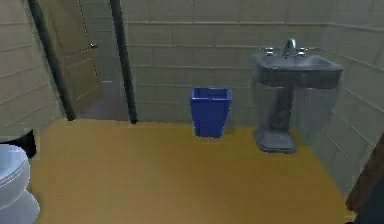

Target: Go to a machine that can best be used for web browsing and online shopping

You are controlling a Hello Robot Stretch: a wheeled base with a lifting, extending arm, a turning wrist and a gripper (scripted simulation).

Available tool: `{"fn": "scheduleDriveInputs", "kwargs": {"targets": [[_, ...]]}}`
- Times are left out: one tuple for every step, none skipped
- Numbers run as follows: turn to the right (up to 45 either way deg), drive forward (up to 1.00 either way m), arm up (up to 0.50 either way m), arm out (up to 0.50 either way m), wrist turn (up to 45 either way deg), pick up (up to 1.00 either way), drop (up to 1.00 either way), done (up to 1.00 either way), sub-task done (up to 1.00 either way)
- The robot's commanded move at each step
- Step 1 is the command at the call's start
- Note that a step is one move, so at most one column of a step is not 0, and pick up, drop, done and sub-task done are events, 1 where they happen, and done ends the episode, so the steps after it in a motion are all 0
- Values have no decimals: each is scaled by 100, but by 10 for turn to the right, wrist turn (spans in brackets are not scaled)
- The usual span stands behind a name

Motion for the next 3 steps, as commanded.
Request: {"fn": "scheduleDriveInputs", "kwargs": {"targets": [[0,55,0,0,0,0,0,0,0],[450,0,0,0,0,0,0,0,0],[30,0,0,0,0,0,0,0,0]]}}
